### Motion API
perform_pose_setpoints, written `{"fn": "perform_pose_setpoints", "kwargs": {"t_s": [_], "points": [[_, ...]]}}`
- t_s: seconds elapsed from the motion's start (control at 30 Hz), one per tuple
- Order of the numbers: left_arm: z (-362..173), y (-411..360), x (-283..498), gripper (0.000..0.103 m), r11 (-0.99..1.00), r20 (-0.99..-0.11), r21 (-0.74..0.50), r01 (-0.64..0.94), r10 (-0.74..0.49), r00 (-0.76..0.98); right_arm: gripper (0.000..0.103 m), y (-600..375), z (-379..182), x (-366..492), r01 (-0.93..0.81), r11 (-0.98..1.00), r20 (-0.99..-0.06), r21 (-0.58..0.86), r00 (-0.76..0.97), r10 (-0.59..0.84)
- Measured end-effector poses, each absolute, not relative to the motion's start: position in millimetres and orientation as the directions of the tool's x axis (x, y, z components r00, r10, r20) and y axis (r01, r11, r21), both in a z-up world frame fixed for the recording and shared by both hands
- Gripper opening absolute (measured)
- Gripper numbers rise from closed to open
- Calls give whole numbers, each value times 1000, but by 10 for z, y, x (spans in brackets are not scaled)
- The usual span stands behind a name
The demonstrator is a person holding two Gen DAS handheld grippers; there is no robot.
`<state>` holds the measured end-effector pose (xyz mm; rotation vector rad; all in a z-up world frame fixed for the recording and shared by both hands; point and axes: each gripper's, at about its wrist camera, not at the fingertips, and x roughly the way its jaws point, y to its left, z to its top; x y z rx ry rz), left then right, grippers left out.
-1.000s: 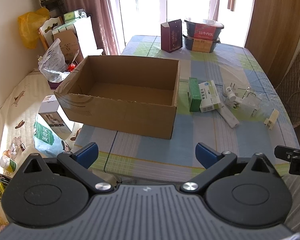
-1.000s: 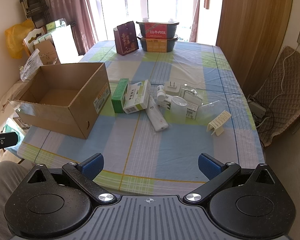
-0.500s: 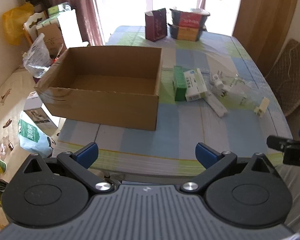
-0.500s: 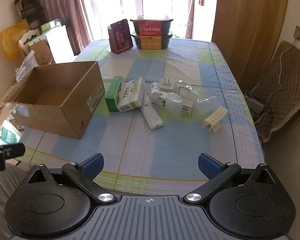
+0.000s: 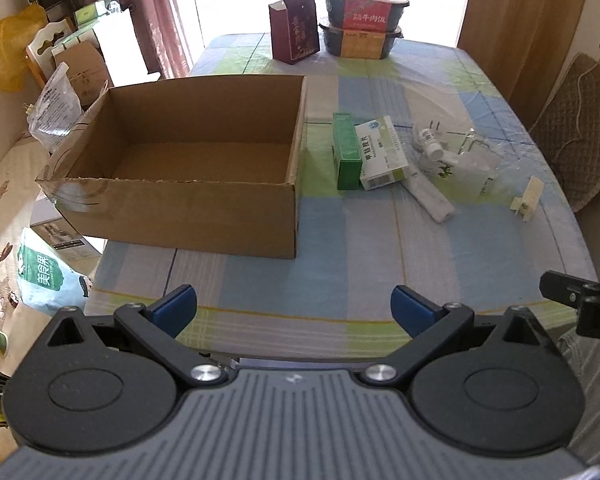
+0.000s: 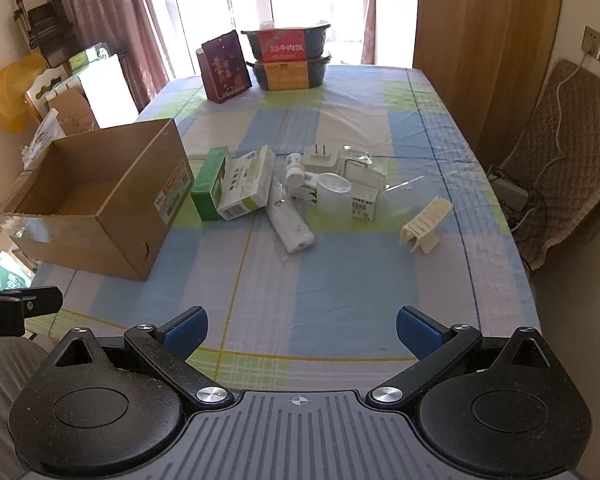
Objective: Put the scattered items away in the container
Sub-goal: 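Move both tools toward the scattered items beside the cardboard box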
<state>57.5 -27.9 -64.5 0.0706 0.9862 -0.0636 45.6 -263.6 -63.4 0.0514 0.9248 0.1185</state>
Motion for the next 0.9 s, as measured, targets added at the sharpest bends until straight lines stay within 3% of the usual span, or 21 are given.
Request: {"fn": "perform_pose_setpoints", "kwargs": {"t_s": [0.33,0.53,0.9], "points": [[-745,-447,775,102,991,-835,35,129,-42,548,103,-2739,-725,634,-68,991,-777,117,615,134],[-858,-570,958,101,986,-842,-23,167,-109,528,103,-2876,-768,772,-43,991,-744,129,656,125],[-1049,-1000,1341,99,938,-822,8,346,-191,537,103,-3287,-954,1179,48,987,-740,152,667,82]]}}
